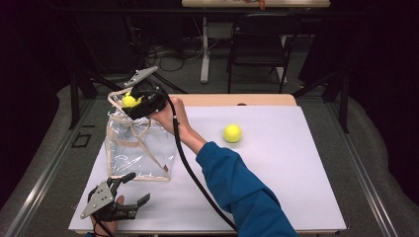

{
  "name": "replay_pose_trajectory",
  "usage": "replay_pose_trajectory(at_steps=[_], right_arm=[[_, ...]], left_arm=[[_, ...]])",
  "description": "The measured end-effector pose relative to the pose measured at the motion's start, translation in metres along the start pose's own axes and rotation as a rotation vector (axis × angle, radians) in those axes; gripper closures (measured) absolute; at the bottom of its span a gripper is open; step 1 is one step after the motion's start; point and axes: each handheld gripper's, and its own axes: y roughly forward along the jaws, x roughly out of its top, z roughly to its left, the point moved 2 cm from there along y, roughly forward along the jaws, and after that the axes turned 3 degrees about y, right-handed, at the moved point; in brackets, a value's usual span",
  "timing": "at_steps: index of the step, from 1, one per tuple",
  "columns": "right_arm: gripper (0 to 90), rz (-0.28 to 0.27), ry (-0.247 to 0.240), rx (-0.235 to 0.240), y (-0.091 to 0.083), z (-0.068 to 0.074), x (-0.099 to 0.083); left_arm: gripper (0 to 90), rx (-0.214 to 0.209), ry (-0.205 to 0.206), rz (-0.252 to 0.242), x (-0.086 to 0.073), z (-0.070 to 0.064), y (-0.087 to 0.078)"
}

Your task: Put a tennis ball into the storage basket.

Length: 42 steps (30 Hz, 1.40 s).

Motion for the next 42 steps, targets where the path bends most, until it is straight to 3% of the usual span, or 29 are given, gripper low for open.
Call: replay_pose_trajectory(at_steps=[23, 25, 28, 29, 35, 36, 42], right_arm=[[24.7, 0.079, 0.042, 0.020, 0.019, -0.001, -0.007], [16.6, 0.090, 0.062, 0.023, 0.020, -0.002, -0.010], [14.8, 0.071, 0.070, 0.016, 0.016, -0.003, -0.010], [7.4, 0.071, 0.070, 0.016, 0.016, -0.003, -0.010], [7.4, 0.071, 0.070, 0.016, 0.016, -0.003, -0.010], [4.3, 0.058, 0.087, 0.065, -0.016, -0.009, -0.012], [1.5, 0.073, 0.100, 0.101, -0.035, -0.017, -0.026]], left_arm=[[15.8, 0.002, 0.002, 0.000, 0.000, 0.000, 0.000], [15.9, 0.002, 0.003, 0.000, 0.000, 0.000, -0.001], [15.8, 0.002, 0.003, 0.000, 0.000, 0.000, -0.001], [15.8, 0.002, 0.003, 0.000, 0.000, 0.000, -0.001], [15.8, -0.001, 0.002, -0.001, 0.000, -0.001, 0.000], [15.8, 0.004, 0.001, -0.005, 0.000, -0.001, 0.000], [15.8, 0.005, 0.006, 0.005, 0.000, -0.001, 0.000]])
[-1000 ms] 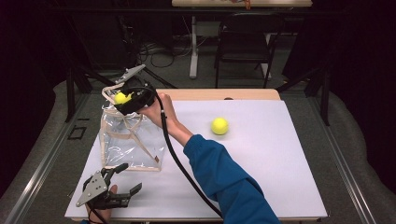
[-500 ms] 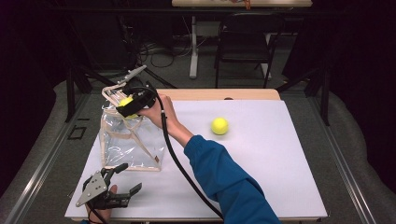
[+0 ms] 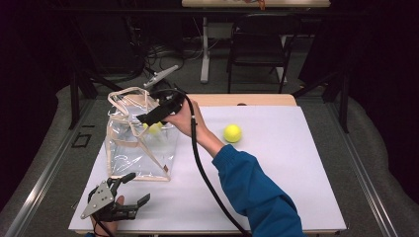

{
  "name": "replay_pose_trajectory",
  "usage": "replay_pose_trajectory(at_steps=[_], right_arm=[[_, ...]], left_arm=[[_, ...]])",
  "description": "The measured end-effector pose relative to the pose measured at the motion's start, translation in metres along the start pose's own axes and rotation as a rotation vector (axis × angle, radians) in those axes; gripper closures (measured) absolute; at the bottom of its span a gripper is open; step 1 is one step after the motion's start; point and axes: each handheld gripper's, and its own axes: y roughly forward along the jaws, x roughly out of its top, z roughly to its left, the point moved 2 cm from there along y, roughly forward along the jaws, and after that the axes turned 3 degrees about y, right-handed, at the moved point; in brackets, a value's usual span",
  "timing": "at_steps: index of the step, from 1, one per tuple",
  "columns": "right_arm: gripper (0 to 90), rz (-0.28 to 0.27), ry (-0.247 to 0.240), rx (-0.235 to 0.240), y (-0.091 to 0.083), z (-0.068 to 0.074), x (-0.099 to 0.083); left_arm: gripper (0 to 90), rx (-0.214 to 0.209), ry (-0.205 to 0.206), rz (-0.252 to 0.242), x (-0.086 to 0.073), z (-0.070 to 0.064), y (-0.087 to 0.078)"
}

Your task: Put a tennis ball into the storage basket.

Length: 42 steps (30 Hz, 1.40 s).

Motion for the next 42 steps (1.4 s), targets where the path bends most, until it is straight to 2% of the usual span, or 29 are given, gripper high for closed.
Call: replay_pose_trajectory(at_steps=[10, 20, 32, 42], right_arm=[[0.3, 0.013, 0.015, 0.002, -0.022, -0.011, -0.026], [0.0, 0.031, 0.009, -0.017, -0.036, -0.017, -0.050], [0.0, 0.047, 0.030, -0.041, -0.058, -0.031, -0.082], [0.0, 0.060, 0.039, -0.057, -0.073, -0.035, -0.101]], left_arm=[[15.8, -0.001, 0.002, -0.003, 0.000, 0.000, 0.001], [15.8, -0.006, 0.001, -0.002, 0.000, -0.001, 0.000], [15.8, -0.010, 0.009, 0.006, 0.000, -0.001, 0.001], [15.8, -0.011, 0.002, -0.002, -0.002, 0.000, 0.001]])
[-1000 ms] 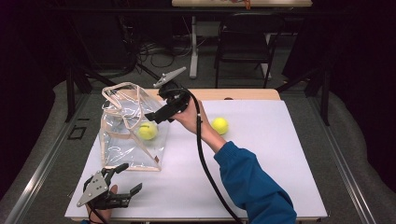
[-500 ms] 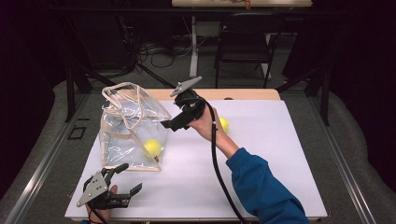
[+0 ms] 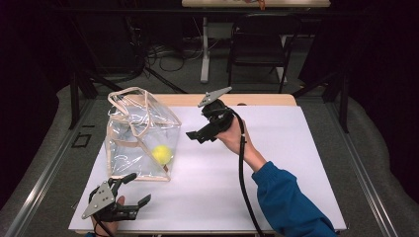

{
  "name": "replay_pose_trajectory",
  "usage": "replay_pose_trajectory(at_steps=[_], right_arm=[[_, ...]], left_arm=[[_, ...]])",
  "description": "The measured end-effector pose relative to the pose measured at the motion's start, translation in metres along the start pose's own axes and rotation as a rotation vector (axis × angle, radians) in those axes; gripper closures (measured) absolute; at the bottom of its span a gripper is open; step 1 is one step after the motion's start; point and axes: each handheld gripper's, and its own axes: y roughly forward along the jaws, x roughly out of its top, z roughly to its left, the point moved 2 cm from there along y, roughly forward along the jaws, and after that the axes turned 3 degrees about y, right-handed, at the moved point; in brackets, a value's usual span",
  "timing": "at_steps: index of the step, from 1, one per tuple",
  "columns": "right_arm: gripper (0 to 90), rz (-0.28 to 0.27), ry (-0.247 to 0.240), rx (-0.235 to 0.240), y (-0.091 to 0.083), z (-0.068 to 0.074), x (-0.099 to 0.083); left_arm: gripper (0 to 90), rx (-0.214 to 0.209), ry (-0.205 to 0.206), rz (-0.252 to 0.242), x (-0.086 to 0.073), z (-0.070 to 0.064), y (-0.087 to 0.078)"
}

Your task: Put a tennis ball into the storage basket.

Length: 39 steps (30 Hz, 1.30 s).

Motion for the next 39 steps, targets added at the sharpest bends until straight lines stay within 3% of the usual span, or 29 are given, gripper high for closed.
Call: replay_pose_trajectory(at_steps=[11, 20, 39], right_arm=[[0.0, -0.024, 0.005, -0.013, -0.014, -0.004, -0.015], [0.0, 0.010, 0.015, -0.027, -0.014, -0.011, -0.034], [0.0, 0.025, 0.024, -0.044, -0.024, -0.009, -0.066]], left_arm=[[15.8, 0.003, 0.003, 0.018, -0.001, -0.001, 0.001], [15.8, 0.008, 0.001, 0.020, -0.001, -0.001, -0.001], [15.8, 0.009, 0.011, 0.019, 0.000, -0.003, -0.001]])
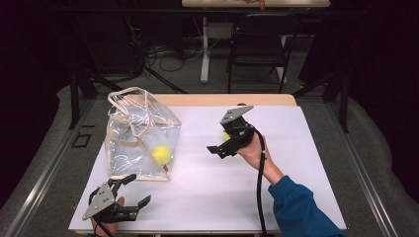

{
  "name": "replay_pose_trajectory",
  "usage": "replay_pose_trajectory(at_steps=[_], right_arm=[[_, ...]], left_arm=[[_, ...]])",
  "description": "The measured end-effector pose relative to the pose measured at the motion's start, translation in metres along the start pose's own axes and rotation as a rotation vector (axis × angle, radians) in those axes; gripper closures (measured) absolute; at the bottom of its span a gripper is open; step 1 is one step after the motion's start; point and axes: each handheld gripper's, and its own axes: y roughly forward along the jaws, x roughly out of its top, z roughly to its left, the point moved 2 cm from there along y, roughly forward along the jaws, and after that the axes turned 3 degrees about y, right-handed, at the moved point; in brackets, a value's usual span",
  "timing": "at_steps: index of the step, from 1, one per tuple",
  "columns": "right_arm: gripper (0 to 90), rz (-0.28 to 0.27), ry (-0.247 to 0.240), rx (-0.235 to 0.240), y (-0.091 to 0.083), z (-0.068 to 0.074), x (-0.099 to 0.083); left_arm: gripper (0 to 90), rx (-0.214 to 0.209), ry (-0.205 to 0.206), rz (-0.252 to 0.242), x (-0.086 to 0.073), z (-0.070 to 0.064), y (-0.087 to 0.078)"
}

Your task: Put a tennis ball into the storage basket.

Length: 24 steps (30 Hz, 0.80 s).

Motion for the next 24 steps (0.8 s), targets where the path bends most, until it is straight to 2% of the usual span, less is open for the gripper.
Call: replay_pose_trajectory(at_steps=[17, 24], right_arm=[[0.0, 0.033, 0.040, -0.022, -0.004, -0.009, -0.028], [0.0, 0.045, 0.054, -0.056, -0.008, -0.018, -0.037]], left_arm=[[15.8, 0.002, -0.002, 0.001, 0.000, 0.000, 0.001], [15.8, 0.001, -0.001, 0.000, 0.000, 0.000, 0.001]])
